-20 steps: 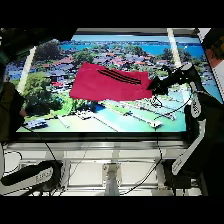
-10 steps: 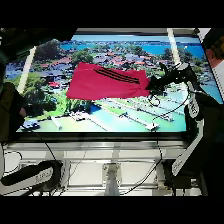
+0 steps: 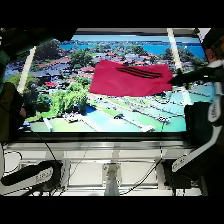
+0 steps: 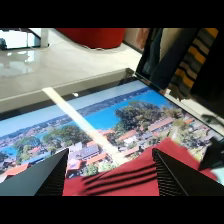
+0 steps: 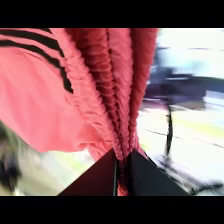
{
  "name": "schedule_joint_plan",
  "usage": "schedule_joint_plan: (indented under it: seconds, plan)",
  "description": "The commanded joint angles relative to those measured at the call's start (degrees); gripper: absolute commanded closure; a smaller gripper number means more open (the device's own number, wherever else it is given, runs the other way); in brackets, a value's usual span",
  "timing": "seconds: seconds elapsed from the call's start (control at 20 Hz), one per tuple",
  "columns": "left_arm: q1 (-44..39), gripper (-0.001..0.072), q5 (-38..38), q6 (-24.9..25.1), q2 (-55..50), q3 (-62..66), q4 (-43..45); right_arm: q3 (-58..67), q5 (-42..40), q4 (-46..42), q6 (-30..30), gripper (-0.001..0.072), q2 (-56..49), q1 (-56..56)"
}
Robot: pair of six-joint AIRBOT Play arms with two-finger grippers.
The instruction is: Fold the clothes and pants, and hang the long-sleeved shirts on hangers.
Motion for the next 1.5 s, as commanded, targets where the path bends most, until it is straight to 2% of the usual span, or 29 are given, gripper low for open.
schedule_joint_plan:
  seconds: [0.0, 0.3, 0.45, 0.65, 0.95, 1.0, 1.1, 1.15, 1.35, 1.4, 1.45]
  plan:
    - [0.0, 0.0117, 0.04, 0.02, 0.0, -0.02, -0.02, 1.22, 4.24, -4.48, 4.44, 0.0704, 7.43, -11.54]
    - [0.0, 0.0119, 1.42, -0.15, 0.0, -0.02, -1.29, 4.76, 13.2, -17.09, 8.59, 0.0704, 18.05, -28.3]
    - [0.0, 0.012, 4.04, -0.83, 0.0, -0.02, -1.31, 4.74, 18.73, -27.58, 9.07, 0.0704, 22.6, -33.16]
    - [0.0, 0.0119, 5.07, -0.81, 0.0, -0.02, -1.31, 4.72, 18.51, -39.5, 13.0, 0.0704, 28.98, -35.91]
    - [0.0, 0.0118, 5.22, -0.79, 0.0, -0.02, -1.29, 3.45, 18.6, -41.0, 13.44, 0.0698, 32.98, -36.85]
    - [0.0, 0.0118, 5.22, -0.79, 0.0, -0.02, -1.29, 3.48, 18.58, -40.98, 14.03, 0.0644, 33.09, -36.85]
    - [0.0, 0.0118, 5.2, -0.79, 0.0, -0.02, -1.29, 3.48, 18.58, -41.13, 16.46, 0.0182, 33.2, -36.85]
    - [0.0, 0.0118, 5.2, -0.81, 0.0, -0.02, -1.29, 3.58, 18.58, -41.09, 16.87, 0.0133, 33.2, -36.85]
    - [0.0, 0.0118, 5.2, -0.81, 0.0, -0.02, -1.27, 5.01, 18.25, -40.87, 17.05, 0.0133, 33.18, -36.85]
    - [0.0, 0.0119, 5.2, -0.79, 0.0, -0.02, -1.22, 5.14, 17.53, -39.15, 17.35, 0.0161, 33.16, -36.85]
    - [0.02, 0.012, 5.22, -0.79, 0.0, -0.02, -1.03, 5.14, 16.85, -35.45, 17.22, 0.0272, 33.14, -36.85]
